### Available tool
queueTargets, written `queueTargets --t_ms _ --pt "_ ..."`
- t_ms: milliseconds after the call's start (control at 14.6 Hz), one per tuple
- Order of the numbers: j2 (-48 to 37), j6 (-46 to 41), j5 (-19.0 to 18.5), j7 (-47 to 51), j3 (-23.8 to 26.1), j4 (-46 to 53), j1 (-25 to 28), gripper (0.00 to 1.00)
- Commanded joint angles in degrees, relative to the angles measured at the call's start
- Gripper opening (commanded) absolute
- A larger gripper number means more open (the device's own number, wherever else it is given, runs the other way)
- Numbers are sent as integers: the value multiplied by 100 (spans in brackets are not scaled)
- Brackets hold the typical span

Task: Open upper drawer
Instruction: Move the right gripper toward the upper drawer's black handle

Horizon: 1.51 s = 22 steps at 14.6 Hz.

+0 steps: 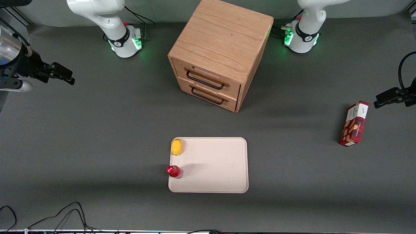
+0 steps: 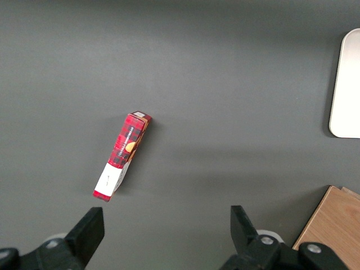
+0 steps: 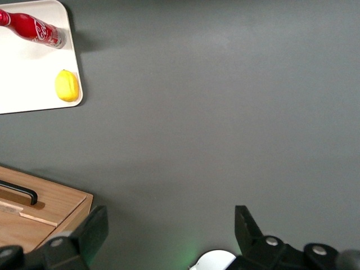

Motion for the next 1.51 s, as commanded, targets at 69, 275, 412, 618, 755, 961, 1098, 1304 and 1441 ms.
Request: queueTargets --t_ms 69,275,412,618,755,961,1098,1304,1441 --pt "29 -219 -109 74 -71 148 49 100" --pt "116 -272 -100 83 -71 245 49 100" --pt "125 -281 -91 83 -71 245 49 100" --pt "117 -544 31 -405 -9 394 206 100" --pt "152 -545 146 -1389 26 587 285 100" --pt "616 -509 521 -2156 244 1165 417 100" --pt "889 -501 1215 -2333 657 1308 427 100" --pt "1389 -283 2087 -2360 1193 1344 444 100" --pt "1749 25 2150 -2692 1650 1379 435 100"
